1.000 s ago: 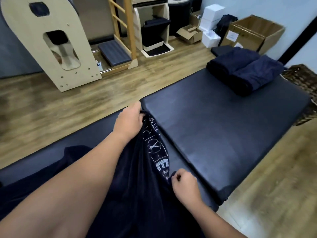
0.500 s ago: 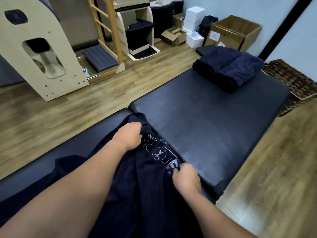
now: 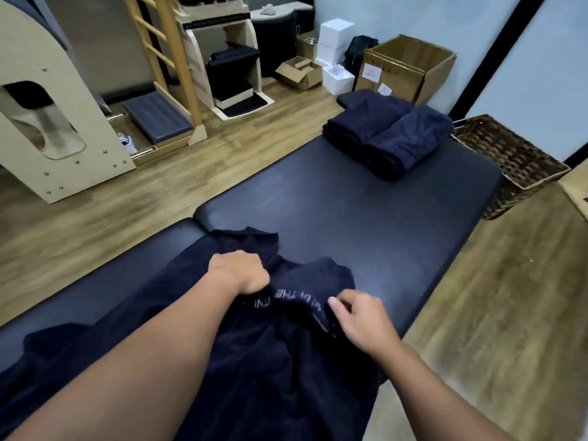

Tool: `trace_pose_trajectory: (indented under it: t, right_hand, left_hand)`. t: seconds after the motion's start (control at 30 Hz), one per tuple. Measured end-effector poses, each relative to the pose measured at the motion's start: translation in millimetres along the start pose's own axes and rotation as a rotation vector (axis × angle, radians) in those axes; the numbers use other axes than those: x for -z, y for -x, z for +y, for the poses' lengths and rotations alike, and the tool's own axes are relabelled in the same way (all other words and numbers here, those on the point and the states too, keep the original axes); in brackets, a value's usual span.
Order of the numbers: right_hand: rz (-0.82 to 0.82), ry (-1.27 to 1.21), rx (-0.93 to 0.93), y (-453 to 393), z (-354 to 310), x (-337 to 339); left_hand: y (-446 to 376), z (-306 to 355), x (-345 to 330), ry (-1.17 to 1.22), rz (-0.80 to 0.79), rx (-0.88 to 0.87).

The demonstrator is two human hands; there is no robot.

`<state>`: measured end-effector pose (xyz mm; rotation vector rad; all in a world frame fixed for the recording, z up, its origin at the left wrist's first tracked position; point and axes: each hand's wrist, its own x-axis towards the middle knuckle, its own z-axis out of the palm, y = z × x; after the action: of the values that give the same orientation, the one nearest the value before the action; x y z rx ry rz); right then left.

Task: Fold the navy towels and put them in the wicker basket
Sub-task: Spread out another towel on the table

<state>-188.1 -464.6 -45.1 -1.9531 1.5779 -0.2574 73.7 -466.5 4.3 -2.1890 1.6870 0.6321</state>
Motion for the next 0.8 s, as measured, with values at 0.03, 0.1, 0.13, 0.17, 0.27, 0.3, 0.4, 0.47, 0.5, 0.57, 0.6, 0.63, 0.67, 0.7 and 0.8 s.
trace_pose_trajectory:
  t: [0.03, 0.1, 0.13, 0.17, 0.27, 0.3, 0.4, 0.47, 0.5, 0.57, 0.6, 0.63, 0.67, 0.7, 0.8]
  right_hand:
    - [0.012, -0.102, -0.134, -6.7, 10.3, -3.0]
    - [0.082, -0.101, -0.313, -20.6, 26.2, -3.5]
    - [0.065, 0.0, -0.328, -26.6, 30.7, -0.9]
    - [0.019, 0.071, -0.311, -32.0, 33.3, 0.9]
    - [-0.176, 0.108, -0.216, -48.0, 35.3, 6.5]
    - [-0.228, 0.123, -0.209, -51.6, 35.1, 6.5]
    - [-0.258, 0.14, -0.238, -60.5, 35.4, 9.3]
    - [-0.16, 0.142, -0.285, -68.2, 38.2, 20.5]
    - [-0.086, 0.121, -0.321, -72.3, 40.6, 29.8]
    - [0.1, 0.023, -0.407, -82.4, 46.3, 58.8]
    - [0.211, -0.028, -0.434, -87.4, 49.1, 76.9]
    - [0.324, -0.066, -0.427, -92.5, 50.8, 95.2]
    - [0.43, -0.094, -0.391, -98.1, 52.0, 111.1]
    - [0.523, -0.114, -0.34, -104.4, 53.2, 125.5]
    - [0.598, -0.136, -0.229, -119.3, 53.9, 145.1]
  left_hand:
    - [-7.5, 3.9, -3.4, 0.014, 0.011, 0.012]
    - [-26.7, 10.8, -7.6, 0.023, 0.111, 0.022]
    - [-35.3, 14.7, -7.2, 0.029, 0.138, 0.023]
    - [-43.2, 16.9, -6.2, 0.036, 0.119, 0.023]
    - [-63.2, 26.7, -3.3, -0.043, -0.066, 0.039]
    - [-67.8, 28.8, -4.5, -0.071, -0.089, 0.047]
    - [-74.6, 33.9, -8.8, -0.097, -0.068, 0.061]
    - [-76.0, 39.3, 0.1, -0.062, -0.007, 0.077]
    - [-77.2, 41.8, 8.5, -0.011, 0.062, 0.085]
    - [-81.0, 53.7, 36.0, 0.13, 0.254, 0.087]
    - [-83.8, 63.6, 51.4, 0.218, 0.352, 0.063]
    - [-87.7, 75.2, 65.6, 0.301, 0.444, 0.032]
    - [-91.3, 88.2, 79.0, 0.373, 0.53, 0.009]
    - [-96.4, 102.9, 90.5, 0.446, 0.613, -0.006]
    - [-112.9, 137.5, 101.2, 0.583, 0.71, 0.013]
